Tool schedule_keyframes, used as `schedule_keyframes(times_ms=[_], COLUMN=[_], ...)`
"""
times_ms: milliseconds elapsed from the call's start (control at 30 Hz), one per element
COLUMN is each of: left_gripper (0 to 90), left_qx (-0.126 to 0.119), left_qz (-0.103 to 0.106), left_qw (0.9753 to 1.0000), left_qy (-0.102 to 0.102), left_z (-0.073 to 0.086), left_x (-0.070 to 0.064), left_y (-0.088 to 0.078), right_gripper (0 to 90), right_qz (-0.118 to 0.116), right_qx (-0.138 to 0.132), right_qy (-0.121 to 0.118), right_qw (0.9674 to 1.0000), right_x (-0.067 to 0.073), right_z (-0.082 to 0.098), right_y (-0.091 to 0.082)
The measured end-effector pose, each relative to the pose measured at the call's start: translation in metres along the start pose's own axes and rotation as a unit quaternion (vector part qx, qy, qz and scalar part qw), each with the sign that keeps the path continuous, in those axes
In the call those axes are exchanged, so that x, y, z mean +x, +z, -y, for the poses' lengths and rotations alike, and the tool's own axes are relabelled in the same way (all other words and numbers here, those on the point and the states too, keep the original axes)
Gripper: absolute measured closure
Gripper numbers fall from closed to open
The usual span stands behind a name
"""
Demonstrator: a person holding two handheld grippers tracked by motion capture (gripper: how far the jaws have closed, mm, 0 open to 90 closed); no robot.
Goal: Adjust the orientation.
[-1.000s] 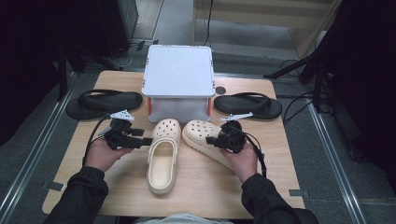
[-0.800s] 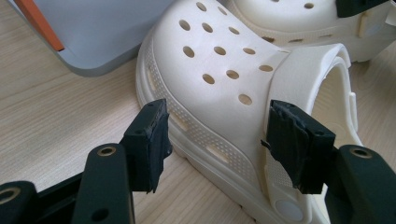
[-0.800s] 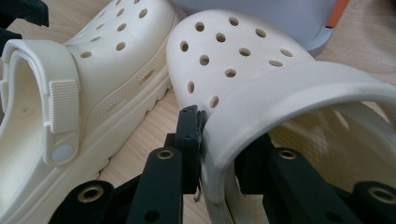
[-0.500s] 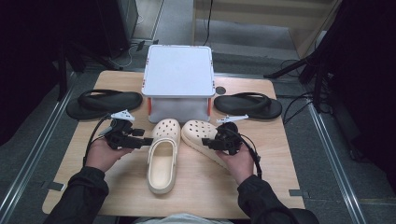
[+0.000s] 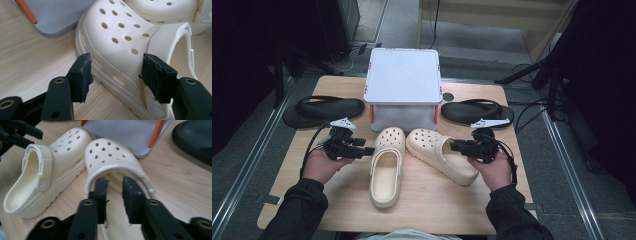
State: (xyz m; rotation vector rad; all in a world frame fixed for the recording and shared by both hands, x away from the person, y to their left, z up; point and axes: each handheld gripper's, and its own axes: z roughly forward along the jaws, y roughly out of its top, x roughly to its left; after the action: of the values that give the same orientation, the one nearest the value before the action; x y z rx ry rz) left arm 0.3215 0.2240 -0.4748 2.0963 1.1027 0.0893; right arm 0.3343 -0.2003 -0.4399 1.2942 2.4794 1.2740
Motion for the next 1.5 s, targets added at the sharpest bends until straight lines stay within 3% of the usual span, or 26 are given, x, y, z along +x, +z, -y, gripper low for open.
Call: schedule_keyframes(times_ms=[100,133,200,267,333,433,600,633,767,1167,1500], left_gripper=[50.1,53.8,70.5,79.8,83.6,89.0,89.3,89.4,89.6,89.6,89.6], left_qx=[0.011,0.015,0.018,0.009,-0.001,0.009,0.023,0.036,0.046,0.047,0.048], left_qz=[0.007,0.012,0.017,0.02,0.026,0.034,0.038,0.041,0.056,0.057,0.064], left_qw=[0.9998,0.9997,0.9995,0.9997,0.9997,0.9994,0.9989,0.9984,0.9972,0.9971,0.9965], left_qy=[-0.012,-0.015,-0.02,-0.012,-0.004,-0.004,-0.016,-0.015,-0.015,-0.02,-0.025], left_z=[0.0,0.0,0.0,-0.001,-0.004,-0.005,-0.002,-0.002,-0.003,-0.002,0.001], left_x=[0.002,0.002,0.003,0.002,0.001,0.003,0.008,0.009,0.004,0.005,0.003], left_y=[0.001,0.001,0.0,-0.003,-0.007,-0.004,0.006,0.011,0.018,0.018,0.016], right_gripper=[85.5,87.6,88.6,89.7,89.7,89.3,86.1,85.7,87.3,89.1,89.8], right_qz=[-0.009,0.001,0.015,0.033,0.04,0.05,0.057,0.058,0.065,0.058,0.044], right_qx=[-0.01,-0.013,-0.011,-0.009,-0.008,-0.002,0.015,0.02,0.033,0.044,0.049], right_qy=[0.014,0.011,0.004,-0.002,-0.001,0.003,0.0,-0.005,-0.022,-0.022,-0.01], right_qw=[0.9998,0.9999,0.9998,0.9994,0.9992,0.9988,0.9983,0.9981,0.9971,0.9971,0.9978], right_x=[-0.014,-0.018,-0.021,-0.031,-0.034,-0.043,-0.046,-0.046,-0.043,-0.036,-0.019], right_z=[0.0,0.0,-0.001,-0.002,-0.002,-0.003,-0.003,-0.003,-0.002,0.0,0.013], right_y=[-0.004,-0.004,-0.005,-0.002,-0.001,0.009,0.025,0.028,0.035,0.033,0.029])
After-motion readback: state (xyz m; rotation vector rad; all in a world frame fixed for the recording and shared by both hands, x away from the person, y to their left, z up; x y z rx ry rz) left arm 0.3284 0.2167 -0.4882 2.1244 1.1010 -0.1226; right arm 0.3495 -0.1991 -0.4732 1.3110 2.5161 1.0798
